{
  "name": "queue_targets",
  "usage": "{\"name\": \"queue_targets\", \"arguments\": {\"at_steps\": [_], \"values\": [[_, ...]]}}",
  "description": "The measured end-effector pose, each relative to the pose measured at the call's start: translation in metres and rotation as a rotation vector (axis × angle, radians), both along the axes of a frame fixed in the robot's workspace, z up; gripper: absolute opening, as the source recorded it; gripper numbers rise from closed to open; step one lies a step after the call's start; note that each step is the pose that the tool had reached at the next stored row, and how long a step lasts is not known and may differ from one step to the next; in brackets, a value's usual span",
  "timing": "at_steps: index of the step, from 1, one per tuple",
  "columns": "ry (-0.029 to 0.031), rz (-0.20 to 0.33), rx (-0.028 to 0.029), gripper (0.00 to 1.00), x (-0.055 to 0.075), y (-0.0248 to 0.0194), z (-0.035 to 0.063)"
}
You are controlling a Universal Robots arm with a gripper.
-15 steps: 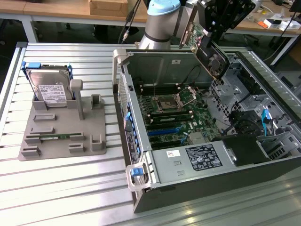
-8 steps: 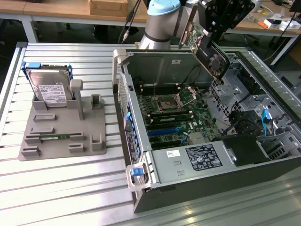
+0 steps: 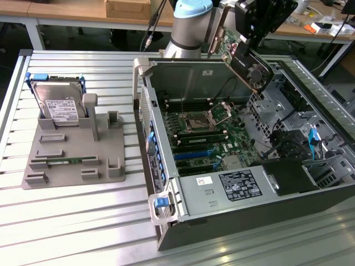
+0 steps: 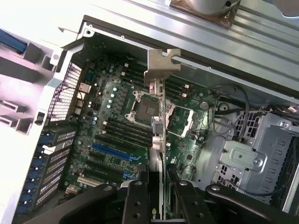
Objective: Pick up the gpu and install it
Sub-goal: 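Insert the gpu into the slot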
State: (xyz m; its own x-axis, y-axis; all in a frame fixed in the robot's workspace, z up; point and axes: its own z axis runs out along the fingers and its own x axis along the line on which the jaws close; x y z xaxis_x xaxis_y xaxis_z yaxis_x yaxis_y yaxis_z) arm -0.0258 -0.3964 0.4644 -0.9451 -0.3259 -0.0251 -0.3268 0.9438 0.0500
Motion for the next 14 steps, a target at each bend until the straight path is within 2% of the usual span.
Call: {"name": "queue_targets", "arguments": {"at_steps": [14], "values": [[0.0,0.044,0.0,0.26,0.0,0.0,0.0]]}}
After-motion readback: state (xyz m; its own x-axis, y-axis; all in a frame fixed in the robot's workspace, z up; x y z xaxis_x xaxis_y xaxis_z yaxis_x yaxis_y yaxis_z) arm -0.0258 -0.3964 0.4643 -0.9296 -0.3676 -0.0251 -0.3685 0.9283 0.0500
